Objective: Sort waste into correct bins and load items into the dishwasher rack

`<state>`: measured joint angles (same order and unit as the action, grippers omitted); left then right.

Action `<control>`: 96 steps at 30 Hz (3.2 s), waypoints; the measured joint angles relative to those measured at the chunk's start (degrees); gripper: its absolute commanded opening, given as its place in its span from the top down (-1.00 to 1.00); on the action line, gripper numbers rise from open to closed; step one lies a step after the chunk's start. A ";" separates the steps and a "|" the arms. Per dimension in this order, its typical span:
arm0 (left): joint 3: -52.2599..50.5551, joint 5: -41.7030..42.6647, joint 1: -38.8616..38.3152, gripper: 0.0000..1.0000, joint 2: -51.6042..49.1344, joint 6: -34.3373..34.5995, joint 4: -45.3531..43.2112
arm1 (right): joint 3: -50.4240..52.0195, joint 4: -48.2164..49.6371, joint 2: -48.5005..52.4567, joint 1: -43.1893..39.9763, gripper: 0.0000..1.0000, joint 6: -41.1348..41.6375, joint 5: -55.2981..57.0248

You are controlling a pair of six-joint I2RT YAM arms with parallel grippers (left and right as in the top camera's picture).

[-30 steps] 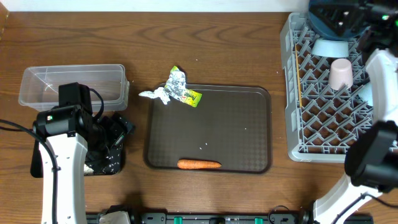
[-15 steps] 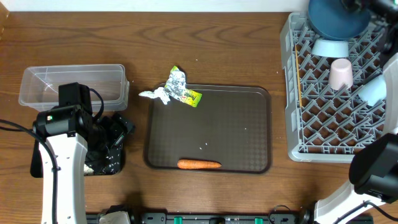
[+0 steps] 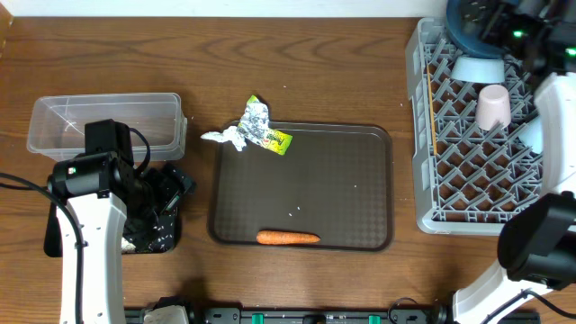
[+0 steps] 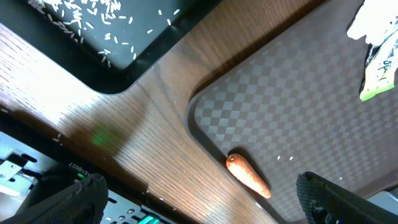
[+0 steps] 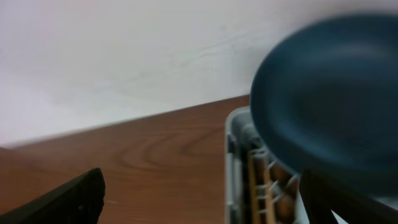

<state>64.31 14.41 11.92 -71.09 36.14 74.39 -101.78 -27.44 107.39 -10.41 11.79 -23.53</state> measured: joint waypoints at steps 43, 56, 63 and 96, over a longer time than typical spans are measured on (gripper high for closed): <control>0.00 0.00 0.00 -1.00 0.00 0.00 0.00 | -0.92 3.37 17.29 8.35 -0.12 -22.67 38.38; 0.00 0.00 0.00 -1.00 0.00 0.00 0.00 | -1.42 2.21 17.29 6.91 0.79 -21.66 37.05; 0.00 0.00 0.00 -1.00 0.00 0.00 0.00 | -4.17 -1.55 17.27 6.40 0.98 -17.62 35.32; 0.00 0.00 0.00 -1.00 0.00 0.02 0.00 | -8.11 1.95 15.58 0.74 -0.18 -22.47 16.46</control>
<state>64.31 14.41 11.92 -71.09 36.16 74.39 -109.89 -25.50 122.98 -9.67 -10.68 -7.07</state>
